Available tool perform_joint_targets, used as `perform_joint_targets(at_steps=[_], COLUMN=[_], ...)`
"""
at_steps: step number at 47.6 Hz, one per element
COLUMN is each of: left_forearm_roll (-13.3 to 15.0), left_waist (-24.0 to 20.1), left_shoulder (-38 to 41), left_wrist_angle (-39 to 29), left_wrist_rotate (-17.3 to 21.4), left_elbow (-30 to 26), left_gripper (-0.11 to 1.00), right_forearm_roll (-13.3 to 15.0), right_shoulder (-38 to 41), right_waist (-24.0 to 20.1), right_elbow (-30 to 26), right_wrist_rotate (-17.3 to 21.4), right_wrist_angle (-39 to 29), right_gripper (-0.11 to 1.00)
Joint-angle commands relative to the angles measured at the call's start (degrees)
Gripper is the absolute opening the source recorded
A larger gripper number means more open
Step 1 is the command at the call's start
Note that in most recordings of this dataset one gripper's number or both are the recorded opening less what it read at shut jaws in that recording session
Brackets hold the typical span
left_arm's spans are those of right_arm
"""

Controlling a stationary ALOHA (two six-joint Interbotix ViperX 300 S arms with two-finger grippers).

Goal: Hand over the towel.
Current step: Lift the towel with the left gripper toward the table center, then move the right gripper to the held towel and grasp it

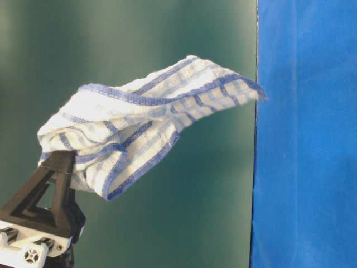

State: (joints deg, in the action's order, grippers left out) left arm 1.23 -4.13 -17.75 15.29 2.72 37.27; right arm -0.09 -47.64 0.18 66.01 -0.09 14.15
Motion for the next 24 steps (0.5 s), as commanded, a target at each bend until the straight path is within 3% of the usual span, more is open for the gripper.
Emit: perform_joint_targets(at_steps=[1, 24], left_forearm_roll=[0.1, 0.1], left_waist=[0.2, 0.2], left_shoulder=[-1.0, -0.8], left_wrist_angle=[0.8, 1.1], left_wrist_rotate=[0.0, 0.1], left_elbow=[-0.6, -0.8], left_gripper=[0.05, 0.05], right_forearm_roll=[0.2, -0.7], right_shoulder=[0.4, 9.4], right_waist=[0.1, 2.6], right_elbow=[-1.4, -5.3], right_wrist_rotate=[-0.1, 1.0], right_wrist_angle=[0.8, 10.4], right_gripper=[0.0, 0.0])
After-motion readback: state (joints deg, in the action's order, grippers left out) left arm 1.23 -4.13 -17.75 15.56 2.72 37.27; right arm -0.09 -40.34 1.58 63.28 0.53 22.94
